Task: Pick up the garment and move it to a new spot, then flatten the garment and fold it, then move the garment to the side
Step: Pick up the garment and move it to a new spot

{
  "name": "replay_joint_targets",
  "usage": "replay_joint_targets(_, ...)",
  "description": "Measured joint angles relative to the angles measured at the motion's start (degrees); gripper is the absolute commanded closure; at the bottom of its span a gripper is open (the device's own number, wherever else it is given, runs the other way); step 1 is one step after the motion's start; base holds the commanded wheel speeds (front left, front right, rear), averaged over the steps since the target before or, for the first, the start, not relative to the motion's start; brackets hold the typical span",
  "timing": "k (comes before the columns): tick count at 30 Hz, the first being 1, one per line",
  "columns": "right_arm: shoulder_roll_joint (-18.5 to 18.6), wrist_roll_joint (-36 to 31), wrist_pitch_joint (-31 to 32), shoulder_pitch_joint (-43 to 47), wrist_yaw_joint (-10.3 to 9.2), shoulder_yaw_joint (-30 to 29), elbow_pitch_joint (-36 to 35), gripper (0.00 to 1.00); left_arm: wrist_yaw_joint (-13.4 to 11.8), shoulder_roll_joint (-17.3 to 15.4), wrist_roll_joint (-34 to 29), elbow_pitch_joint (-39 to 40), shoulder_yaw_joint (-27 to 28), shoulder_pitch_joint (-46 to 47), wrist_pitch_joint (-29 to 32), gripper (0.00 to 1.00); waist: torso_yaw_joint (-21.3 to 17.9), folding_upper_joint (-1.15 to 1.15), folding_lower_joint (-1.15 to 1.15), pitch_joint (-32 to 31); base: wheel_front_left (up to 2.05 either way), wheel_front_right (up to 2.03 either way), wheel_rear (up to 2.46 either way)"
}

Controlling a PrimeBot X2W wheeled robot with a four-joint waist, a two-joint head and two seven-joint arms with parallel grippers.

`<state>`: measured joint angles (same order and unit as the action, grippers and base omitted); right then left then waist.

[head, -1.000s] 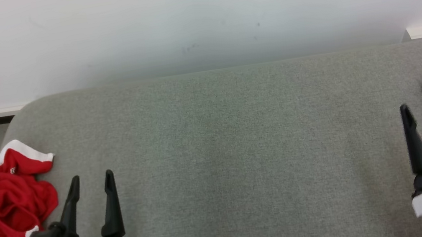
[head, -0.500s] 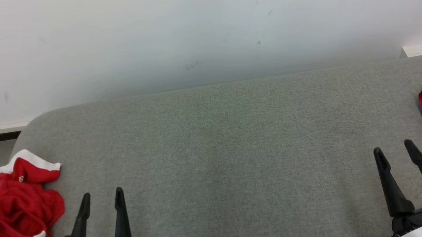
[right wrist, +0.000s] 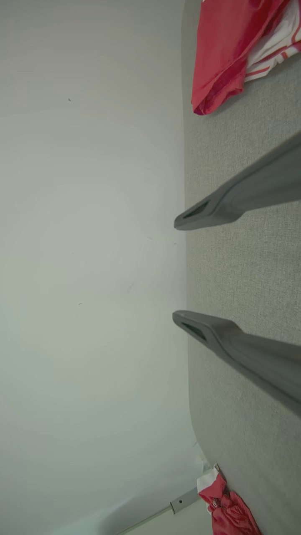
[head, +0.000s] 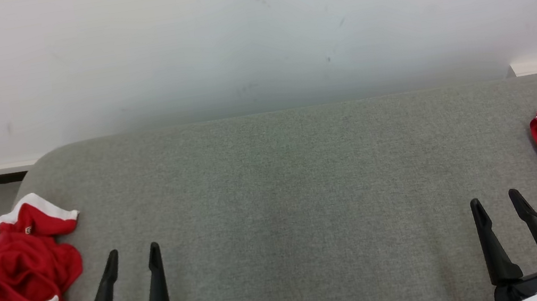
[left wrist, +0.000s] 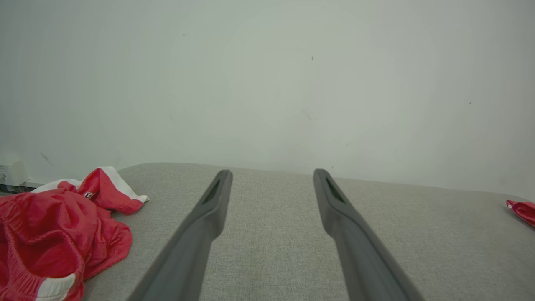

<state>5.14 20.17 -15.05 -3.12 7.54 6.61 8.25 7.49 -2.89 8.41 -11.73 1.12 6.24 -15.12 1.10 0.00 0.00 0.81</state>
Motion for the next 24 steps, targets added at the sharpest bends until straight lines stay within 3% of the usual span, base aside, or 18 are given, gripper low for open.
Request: replay_joint_targets(24,-0.2,-0.6,0.0,-0.2,0.00,0.0,1.2,0.00,0.0,0.1,0.2,-0.1,-0.8,0.0,0.0,0.00,1.9,0.00,0.01,-0.1,0.00,0.00,0.00)
